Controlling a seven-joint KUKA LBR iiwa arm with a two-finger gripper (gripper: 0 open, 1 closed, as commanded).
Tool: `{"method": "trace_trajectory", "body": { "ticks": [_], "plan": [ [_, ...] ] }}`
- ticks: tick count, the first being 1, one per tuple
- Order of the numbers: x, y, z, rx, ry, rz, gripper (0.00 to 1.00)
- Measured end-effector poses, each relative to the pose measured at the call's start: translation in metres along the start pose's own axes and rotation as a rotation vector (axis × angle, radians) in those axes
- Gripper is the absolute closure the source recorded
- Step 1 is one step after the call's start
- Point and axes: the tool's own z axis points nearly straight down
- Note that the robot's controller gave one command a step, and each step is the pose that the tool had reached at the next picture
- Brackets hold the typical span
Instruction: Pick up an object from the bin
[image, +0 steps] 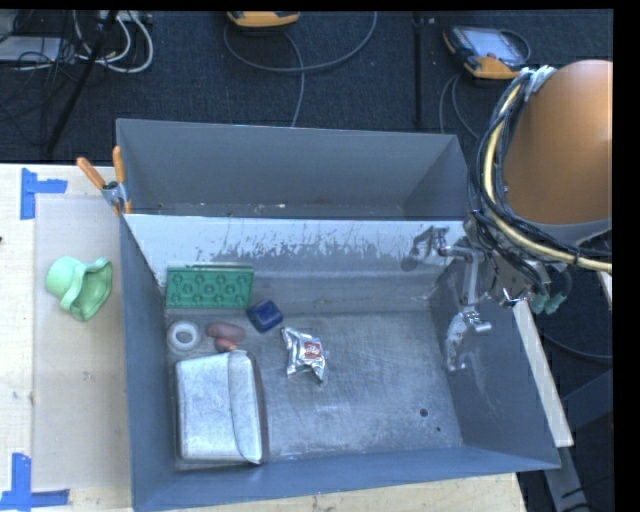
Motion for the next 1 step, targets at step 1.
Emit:
{"method": "trace_trajectory", "body": {
  "ticks": [1],
  "plan": [
    [0.059, -0.0891, 0.0599, -0.002, 0.012, -0.155, 0.0]
  ]
}}
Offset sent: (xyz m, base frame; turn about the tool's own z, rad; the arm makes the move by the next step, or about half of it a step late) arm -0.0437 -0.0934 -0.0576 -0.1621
